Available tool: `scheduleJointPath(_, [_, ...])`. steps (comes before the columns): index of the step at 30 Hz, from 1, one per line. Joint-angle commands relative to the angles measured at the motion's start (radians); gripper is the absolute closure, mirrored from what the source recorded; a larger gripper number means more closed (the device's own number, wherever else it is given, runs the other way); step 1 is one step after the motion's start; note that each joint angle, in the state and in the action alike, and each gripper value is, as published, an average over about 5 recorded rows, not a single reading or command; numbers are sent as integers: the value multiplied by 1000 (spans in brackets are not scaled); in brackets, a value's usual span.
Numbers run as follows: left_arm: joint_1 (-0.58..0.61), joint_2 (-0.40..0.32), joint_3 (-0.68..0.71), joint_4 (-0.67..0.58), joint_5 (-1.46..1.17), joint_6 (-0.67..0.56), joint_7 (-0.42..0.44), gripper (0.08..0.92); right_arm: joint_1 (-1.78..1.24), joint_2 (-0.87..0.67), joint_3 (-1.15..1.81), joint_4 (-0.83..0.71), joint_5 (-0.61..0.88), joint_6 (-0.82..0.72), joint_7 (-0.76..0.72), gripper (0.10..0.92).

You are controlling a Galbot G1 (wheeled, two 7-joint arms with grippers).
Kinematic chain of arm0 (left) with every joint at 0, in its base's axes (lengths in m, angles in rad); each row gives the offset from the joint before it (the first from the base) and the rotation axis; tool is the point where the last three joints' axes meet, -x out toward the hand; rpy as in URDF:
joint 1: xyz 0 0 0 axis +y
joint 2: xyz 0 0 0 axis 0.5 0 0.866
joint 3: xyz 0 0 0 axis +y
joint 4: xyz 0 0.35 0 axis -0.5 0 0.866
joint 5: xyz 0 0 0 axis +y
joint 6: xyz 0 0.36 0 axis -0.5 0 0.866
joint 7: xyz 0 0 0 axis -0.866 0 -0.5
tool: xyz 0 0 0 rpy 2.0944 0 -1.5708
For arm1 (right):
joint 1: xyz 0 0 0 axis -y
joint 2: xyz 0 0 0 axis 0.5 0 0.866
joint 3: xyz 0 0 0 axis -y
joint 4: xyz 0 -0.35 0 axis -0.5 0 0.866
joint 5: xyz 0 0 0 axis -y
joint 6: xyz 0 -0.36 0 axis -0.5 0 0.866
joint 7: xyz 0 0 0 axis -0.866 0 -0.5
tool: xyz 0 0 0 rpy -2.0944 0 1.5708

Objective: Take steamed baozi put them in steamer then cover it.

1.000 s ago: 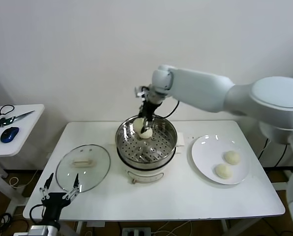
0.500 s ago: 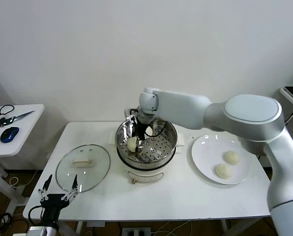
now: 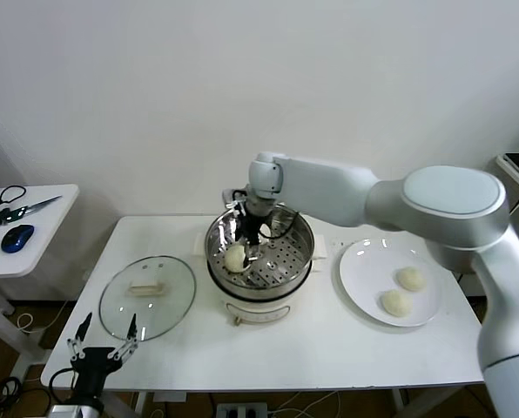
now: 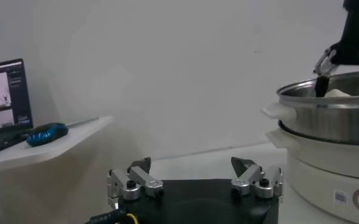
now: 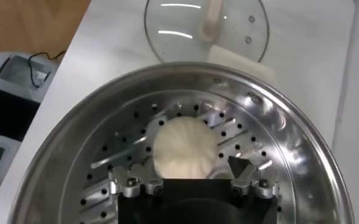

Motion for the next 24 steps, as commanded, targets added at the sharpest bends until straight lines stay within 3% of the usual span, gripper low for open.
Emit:
scheduleJointPath(1, [-19, -8, -5, -15, 1, 16, 0, 177, 167, -266, -5, 204, -17, 20, -51, 203])
scheduleJointPath(6, [-28, -1, -6, -23, 7, 26, 0, 177, 226, -461, -18, 292, -49, 39, -58, 203])
scheduleJointPath(11, [-21, 2, -1, -21, 20, 29, 1, 177, 170, -632, 19, 349, -184, 55, -80, 203])
scheduleJointPath(18, [-14, -1, -4, -24, 34, 32, 0, 177, -67, -828, 124, 376, -425, 81, -91, 203])
scheduleJointPath(24, [-11, -4, -6, -20, 43, 35, -1, 177, -300, -897, 293, 327, -564, 117, -89, 203])
